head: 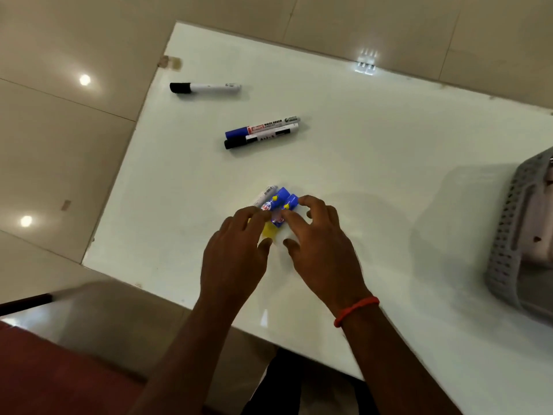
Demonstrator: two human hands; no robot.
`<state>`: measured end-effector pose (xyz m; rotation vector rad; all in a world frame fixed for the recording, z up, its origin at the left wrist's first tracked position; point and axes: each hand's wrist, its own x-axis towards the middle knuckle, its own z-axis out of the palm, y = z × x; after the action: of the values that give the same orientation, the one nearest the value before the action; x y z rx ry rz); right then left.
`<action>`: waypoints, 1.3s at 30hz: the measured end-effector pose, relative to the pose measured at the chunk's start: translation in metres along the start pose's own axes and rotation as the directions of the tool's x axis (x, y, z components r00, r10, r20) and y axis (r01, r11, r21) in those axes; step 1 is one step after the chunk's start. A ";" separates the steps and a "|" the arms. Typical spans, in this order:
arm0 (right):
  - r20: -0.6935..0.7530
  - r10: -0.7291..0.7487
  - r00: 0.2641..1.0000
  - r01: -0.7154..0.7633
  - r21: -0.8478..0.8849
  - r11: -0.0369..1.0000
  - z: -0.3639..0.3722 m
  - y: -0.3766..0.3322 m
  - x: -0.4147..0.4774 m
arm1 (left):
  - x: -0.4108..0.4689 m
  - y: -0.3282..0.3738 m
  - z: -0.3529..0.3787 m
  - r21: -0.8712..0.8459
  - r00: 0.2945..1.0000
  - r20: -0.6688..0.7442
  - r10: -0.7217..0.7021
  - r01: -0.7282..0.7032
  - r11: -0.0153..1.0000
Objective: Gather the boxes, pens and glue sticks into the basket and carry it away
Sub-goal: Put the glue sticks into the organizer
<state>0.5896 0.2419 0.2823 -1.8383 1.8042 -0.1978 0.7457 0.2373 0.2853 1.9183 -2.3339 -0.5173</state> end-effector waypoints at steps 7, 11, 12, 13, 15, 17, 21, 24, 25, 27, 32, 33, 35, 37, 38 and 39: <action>-0.137 -0.089 0.987 0.079 -0.072 0.994 0.019 0.006 0.009 | 0.010 -0.015 0.003 -0.033 0.997 -0.044 0.057 -0.059 0.998; -0.117 -0.085 0.989 0.066 -0.156 0.986 0.016 0.011 0.012 | 0.011 -0.022 0.009 -0.088 0.990 -0.045 0.132 -0.135 0.987; -0.103 -0.101 0.990 0.083 -0.167 0.983 0.015 0.012 0.013 | 0.011 -0.023 0.010 -0.090 0.987 -0.044 0.152 -0.156 0.984; -0.093 -0.122 0.988 0.104 -0.176 0.979 0.014 0.014 0.013 | 0.012 -0.023 0.011 -0.090 0.984 -0.039 0.172 -0.175 0.980; -0.072 -0.166 0.984 0.149 -0.192 0.970 0.009 0.016 0.011 | 0.012 -0.023 0.013 -0.097 0.982 -0.016 0.189 -0.189 0.977; -0.043 -0.190 0.981 0.177 -0.201 0.963 0.006 0.019 0.006 | 0.012 -0.025 0.016 -0.115 0.983 -0.003 0.186 -0.185 0.976; -0.059 -0.214 0.975 0.204 -0.149 0.968 0.003 0.034 -0.008 | 0.014 -0.020 0.019 -0.178 0.979 -0.031 0.199 -0.202 0.963; -0.096 -0.132 0.987 0.137 0.045 0.990 -0.005 0.047 -0.024 | 0.016 -0.011 0.019 -0.148 0.979 -0.031 0.202 -0.204 0.968; -0.114 -0.069 0.991 0.084 0.137 0.987 -0.009 0.050 -0.030 | 0.017 -0.007 0.018 -0.137 0.979 -0.032 0.200 -0.203 0.970; -0.144 0.047 0.988 -0.001 0.303 0.953 -0.021 0.057 -0.042 | 0.019 0.003 0.016 -0.142 0.978 -0.060 0.201 -0.208 0.968; -0.221 0.074 0.973 0.041 0.473 0.880 -0.072 0.084 -0.070 | 0.021 0.051 0.009 -0.338 0.990 -0.139 0.016 -0.063 0.939; -0.247 0.073 0.966 0.060 0.490 0.869 -0.083 0.090 -0.074 | 0.021 0.062 0.009 -0.367 0.990 -0.140 0.006 -0.057 0.929; -0.324 0.082 0.943 0.107 0.527 0.843 -0.107 0.105 -0.082 | 0.025 0.085 0.009 -0.442 0.991 -0.136 -0.005 -0.056 0.895; -0.396 0.104 0.912 0.153 0.564 0.812 -0.135 0.122 -0.091 | 0.030 0.113 0.009 -0.495 0.990 -0.137 0.011 -0.079 0.865; -0.424 0.109 0.899 0.176 0.577 0.797 -0.150 0.131 -0.095 | 0.032 0.128 0.008 -0.512 0.990 -0.140 0.028 -0.096 0.854; -0.455 0.110 0.883 0.201 0.582 0.788 -0.165 0.139 -0.099 | 0.034 0.145 0.007 -0.529 0.989 -0.142 0.045 -0.114 0.841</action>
<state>0.3811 0.2979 0.3812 -1.4131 1.6878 -1.2046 0.6009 0.2294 0.3180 1.5320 -1.9042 -0.9010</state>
